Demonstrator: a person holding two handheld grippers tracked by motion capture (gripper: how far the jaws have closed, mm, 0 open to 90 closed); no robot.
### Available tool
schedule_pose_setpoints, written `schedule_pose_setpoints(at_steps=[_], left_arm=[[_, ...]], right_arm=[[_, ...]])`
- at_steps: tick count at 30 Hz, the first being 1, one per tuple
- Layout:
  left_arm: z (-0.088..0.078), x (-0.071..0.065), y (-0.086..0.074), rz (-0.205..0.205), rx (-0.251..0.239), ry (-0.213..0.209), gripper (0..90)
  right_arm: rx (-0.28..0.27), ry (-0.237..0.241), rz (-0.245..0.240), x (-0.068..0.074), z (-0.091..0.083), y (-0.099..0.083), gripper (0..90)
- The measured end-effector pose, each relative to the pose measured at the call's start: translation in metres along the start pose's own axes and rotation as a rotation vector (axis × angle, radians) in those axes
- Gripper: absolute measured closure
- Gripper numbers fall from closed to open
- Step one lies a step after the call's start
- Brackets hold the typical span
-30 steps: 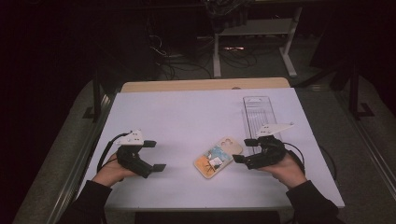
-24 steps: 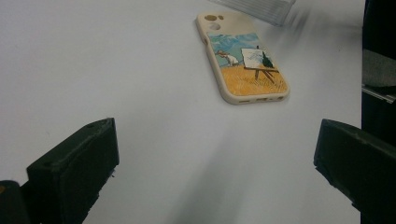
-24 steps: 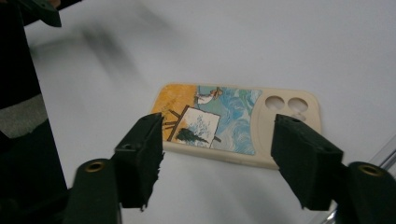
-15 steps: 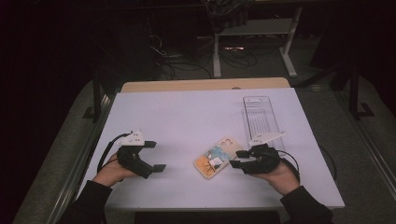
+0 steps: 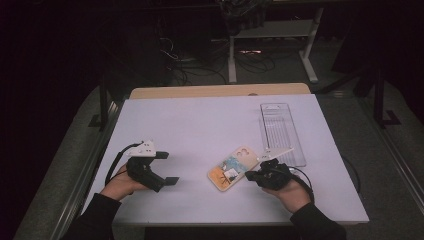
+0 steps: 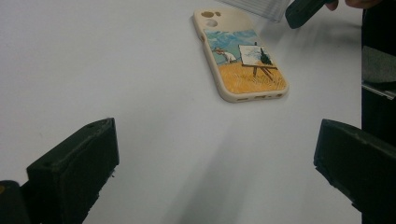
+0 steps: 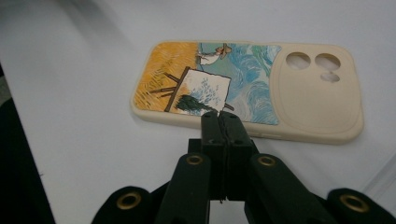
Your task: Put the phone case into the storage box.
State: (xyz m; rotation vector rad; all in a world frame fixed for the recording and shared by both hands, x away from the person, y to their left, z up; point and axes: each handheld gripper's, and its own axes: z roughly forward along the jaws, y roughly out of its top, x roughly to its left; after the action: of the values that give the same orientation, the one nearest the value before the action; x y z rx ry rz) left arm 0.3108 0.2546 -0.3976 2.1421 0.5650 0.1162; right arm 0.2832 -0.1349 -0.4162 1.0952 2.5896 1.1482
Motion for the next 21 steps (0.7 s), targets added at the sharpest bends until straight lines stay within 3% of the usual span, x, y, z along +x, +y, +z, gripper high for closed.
schedule_pose_setpoints(at_steps=[21], left_arm=[[0.002,0.0,0.0,0.008,0.012,-0.003,0.0]], right_arm=[[0.063,-0.065,-0.017,-0.002,0.028,0.002,88.8]])
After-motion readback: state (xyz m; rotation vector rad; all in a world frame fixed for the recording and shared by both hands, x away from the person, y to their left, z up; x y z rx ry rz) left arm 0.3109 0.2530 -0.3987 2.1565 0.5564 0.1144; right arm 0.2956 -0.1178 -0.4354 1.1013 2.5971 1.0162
